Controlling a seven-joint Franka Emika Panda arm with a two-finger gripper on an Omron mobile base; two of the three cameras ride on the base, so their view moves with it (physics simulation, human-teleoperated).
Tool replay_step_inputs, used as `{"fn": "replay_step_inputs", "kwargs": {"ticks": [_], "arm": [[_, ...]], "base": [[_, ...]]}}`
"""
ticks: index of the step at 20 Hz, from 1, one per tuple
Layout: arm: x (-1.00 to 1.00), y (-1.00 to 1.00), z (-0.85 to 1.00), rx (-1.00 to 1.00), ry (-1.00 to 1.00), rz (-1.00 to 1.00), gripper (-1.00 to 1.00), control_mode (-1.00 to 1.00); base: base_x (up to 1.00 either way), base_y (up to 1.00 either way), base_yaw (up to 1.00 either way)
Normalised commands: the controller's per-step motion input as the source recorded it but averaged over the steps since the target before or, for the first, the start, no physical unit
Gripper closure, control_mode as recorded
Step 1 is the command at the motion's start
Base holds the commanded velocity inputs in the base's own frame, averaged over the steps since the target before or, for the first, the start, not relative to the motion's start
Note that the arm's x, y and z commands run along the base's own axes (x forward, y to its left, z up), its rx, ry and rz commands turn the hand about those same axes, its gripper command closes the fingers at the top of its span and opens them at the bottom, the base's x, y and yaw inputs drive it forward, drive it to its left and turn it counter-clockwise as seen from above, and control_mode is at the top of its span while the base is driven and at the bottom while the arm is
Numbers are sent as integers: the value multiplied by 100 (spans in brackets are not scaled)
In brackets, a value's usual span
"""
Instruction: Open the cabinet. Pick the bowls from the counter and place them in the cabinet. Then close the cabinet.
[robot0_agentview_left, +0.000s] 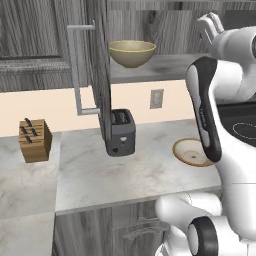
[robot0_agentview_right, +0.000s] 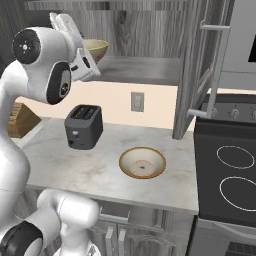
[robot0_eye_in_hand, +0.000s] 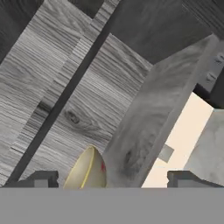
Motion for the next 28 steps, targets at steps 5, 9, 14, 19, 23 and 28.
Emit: {"fn": "replay_step_inputs", "kwargs": {"ticks": [5, 9, 14, 19, 23, 28], "arm": [[-74, -26, -6, -3, 43, -27, -100, -100], [-74, -21, -48, -7, 4, -6, -100, -100], [-68, -40, -65, -1, 3, -5, -100, -100], [-32, -51, -80, 0, 7, 0, -100, -100], [-1, -30, -61, 0, 16, 3, -100, -100], [0, -8, -38, 0, 11, 10, -100, -100]], "base": [[0, 0, 0], [0, 0, 0], [0, 0, 0], [0, 0, 0], [0, 0, 0], [0, 0, 0]]}}
